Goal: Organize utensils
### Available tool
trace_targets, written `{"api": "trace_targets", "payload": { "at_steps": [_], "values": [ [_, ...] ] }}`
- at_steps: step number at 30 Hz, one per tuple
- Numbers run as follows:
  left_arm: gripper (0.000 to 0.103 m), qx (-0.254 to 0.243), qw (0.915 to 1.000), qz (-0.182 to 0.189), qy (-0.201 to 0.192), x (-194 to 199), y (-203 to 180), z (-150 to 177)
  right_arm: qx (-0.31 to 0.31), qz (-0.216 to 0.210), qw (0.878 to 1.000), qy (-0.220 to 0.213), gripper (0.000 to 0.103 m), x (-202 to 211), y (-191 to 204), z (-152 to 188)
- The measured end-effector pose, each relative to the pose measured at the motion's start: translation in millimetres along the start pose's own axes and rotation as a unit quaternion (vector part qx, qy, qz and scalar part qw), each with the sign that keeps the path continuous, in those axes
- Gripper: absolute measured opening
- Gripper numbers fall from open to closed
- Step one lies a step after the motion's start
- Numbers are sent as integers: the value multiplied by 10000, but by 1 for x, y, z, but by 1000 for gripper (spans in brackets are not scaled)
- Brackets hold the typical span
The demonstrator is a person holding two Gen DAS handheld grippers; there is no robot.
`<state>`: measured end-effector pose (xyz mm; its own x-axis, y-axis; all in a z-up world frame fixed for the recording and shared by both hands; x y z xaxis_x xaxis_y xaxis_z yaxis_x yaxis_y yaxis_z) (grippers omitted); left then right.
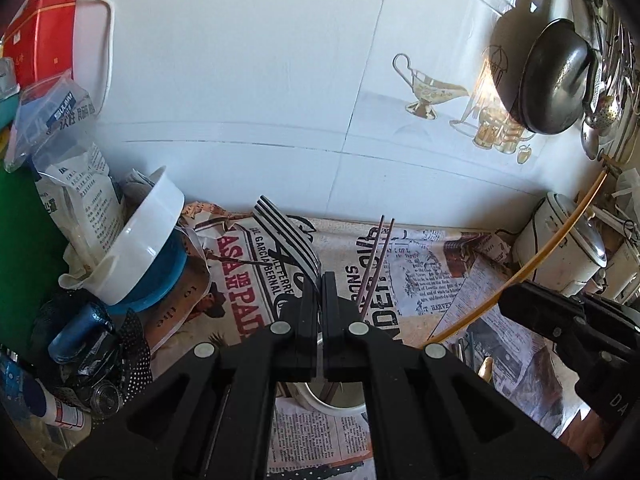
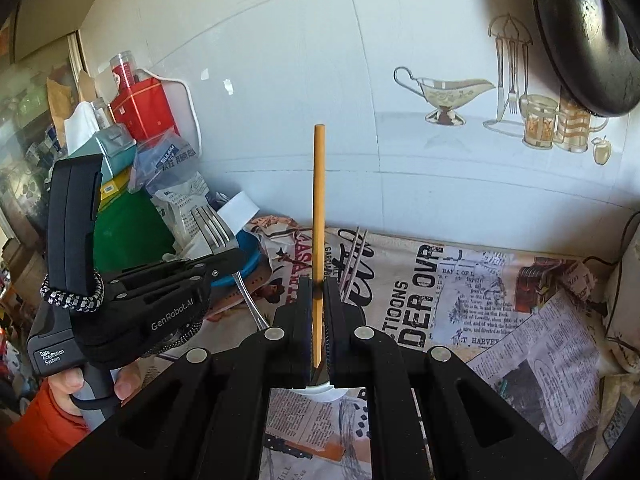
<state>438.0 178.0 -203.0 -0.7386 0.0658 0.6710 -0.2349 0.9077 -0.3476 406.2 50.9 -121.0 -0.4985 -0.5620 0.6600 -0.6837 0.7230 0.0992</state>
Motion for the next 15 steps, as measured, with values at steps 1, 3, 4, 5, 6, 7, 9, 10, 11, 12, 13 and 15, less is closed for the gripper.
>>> {"api": "trace_targets", "payload": {
  "at_steps": [1,3,4,5,6,7,9,10,11,12,13,15],
  "values": [
    [0,-11,10000,-1,56,-7,1,3,-25,9,10000,58,5,-4,0,2],
    [0,-51,9999,-11,163,-20,4,9,-77,41,9998,196,5,-15,0,10],
    [0,-71,9997,-22,224,-26,5,13,-105,54,9996,247,5,-19,-1,13],
    [0,-86,9996,-30,278,-32,6,16,-144,58,9994,318,5,-24,-1,16],
    [0,-93,9994,-32,333,-38,7,19,-181,72,9991,385,5,-28,-2,20],
    [0,-95,9992,-31,387,-42,9,21,-206,82,9988,443,5,-32,-3,22],
    [0,-99,9987,-14,506,-51,11,27,-250,130,9980,566,5,-40,-4,28],
    [0,-105,9983,-4,567,-55,11,29,-264,147,9976,616,5,-44,-5,30],
    [0,-121,9980,1,626,-59,11,32,-288,163,9972,676,5,-48,-6,33],
    [0,-145,9976,2,677,-63,11,35,-309,177,9967,729,5,-52,-7,35],
    [0,-163,9973,3,718,-66,12,37,-335,199,9962,776,5,-55,-8,38],
    [0,-198,9965,24,817,-72,12,41,-400,217,9952,864,5,-61,-11,43]
  ]
}}
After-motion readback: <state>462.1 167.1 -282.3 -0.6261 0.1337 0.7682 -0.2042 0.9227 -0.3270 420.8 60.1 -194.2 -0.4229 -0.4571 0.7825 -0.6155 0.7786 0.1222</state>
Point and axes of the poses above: each gripper's, at about its wrist camera, not at the fingertips, and x roughly against the way its jaws point, y to its left, z to its underside, the point moved 8 cm from there along -x, roughly the way its jaws point, and after that the axes turned 12 degrees about x, right-handed, at the moved point
